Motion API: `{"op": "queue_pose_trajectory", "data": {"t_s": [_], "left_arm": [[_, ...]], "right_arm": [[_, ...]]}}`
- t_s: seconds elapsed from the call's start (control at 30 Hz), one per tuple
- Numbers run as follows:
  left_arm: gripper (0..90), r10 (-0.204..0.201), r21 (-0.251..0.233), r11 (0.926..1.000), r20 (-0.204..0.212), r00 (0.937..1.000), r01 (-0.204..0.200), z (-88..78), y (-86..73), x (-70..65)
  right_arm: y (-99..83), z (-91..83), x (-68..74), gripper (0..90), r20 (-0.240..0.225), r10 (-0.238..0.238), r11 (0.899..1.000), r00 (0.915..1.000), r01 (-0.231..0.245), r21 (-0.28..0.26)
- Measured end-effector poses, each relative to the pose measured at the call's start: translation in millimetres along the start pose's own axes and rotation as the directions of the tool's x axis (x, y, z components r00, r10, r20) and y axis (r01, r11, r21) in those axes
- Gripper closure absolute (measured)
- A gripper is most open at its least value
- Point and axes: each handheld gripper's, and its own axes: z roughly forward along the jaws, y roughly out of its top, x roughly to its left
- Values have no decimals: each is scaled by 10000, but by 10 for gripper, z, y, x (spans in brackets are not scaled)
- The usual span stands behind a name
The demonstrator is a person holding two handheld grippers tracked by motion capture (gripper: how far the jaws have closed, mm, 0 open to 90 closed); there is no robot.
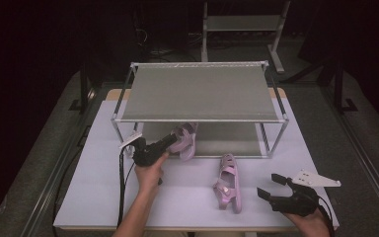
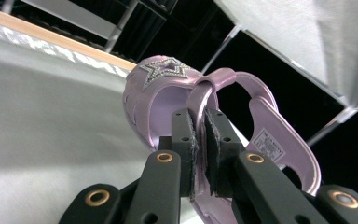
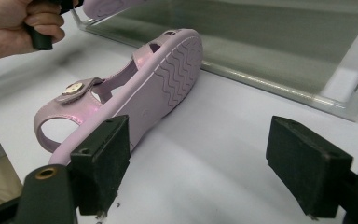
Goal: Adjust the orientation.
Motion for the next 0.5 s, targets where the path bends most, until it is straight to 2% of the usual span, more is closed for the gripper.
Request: {"op": "queue_pose_trajectory", "data": {"t_s": [0.03,0.2,0.23,0.33,0.4,0.5], "left_arm": [[832,137,20,9999,-59,9999,-137,26,17,6],[832,280,-65,9996,-395,9988,-283,119,58,61],[832,431,-9,9991,-484,9979,-432,166,72,92],[832,407,-75,9991,-584,9975,-412,201,72,122],[832,589,146,9982,-769,9953,-580,252,86,168],[832,652,271,9976,-931,9935,-629,312,103,187]], "right_arm": [[1,1,-1,213,-7,-3,10000,10000,3,3],[5,5,4,214,-30,-44,10000,10000,44,-3],[6,7,3,213,-40,-47,10000,10000,47,6],[5,13,0,213,-50,-67,10000,10000,67,15],[4,16,-1,214,-73,-55,10000,10000,56,45],[8,21,3,213,-85,-75,10000,9999,76,49]]}}
